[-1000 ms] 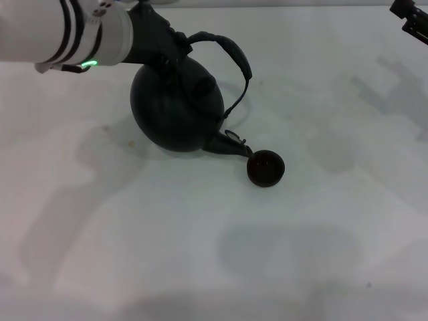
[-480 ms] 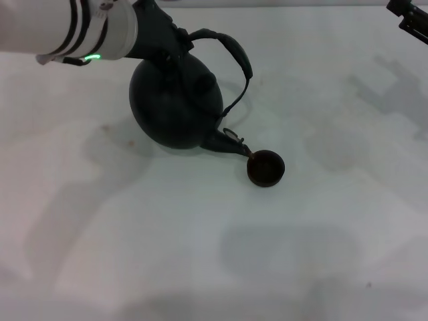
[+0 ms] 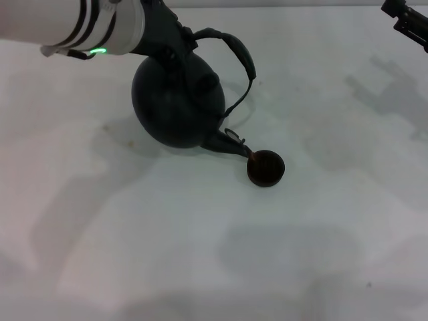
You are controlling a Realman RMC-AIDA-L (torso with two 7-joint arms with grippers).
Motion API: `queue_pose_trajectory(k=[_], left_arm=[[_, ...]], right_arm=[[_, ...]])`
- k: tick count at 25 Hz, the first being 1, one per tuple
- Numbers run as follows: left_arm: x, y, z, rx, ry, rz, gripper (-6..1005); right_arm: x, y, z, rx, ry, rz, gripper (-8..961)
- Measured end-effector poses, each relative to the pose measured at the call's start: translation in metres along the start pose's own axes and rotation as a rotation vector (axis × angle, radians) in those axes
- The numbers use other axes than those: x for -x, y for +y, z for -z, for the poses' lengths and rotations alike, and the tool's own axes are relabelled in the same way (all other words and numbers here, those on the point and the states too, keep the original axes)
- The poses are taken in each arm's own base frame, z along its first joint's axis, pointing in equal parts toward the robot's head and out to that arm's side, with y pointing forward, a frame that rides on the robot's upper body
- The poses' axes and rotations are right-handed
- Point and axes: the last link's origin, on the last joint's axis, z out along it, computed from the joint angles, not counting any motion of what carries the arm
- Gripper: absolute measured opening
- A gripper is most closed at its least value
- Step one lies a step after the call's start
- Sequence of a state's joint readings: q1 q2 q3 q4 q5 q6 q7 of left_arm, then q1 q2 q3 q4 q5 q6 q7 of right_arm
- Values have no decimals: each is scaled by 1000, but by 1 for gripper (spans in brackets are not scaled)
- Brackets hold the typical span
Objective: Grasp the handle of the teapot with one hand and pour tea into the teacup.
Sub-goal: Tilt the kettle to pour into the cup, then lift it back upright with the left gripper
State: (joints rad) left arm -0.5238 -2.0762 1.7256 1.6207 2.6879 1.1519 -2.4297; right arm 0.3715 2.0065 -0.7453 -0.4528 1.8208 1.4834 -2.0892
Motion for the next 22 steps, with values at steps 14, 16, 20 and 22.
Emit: queue_pose_trajectory(k=[14,16,20,22], left_arm=[[-5,0,-1,-5,-20,-12,114],[-5,1,-2,-3,-20,-14,114],[-6,4,-3,4,-20,-17,113],[-7,4,-3,4,-20,-16,113]], right_arm=[[-1,0,0,0,0,-3,840],[-1,0,0,0,1,-3,840],[-2,1,0,-1,1,-3,841],[-2,1,0,0,1,-2,841]])
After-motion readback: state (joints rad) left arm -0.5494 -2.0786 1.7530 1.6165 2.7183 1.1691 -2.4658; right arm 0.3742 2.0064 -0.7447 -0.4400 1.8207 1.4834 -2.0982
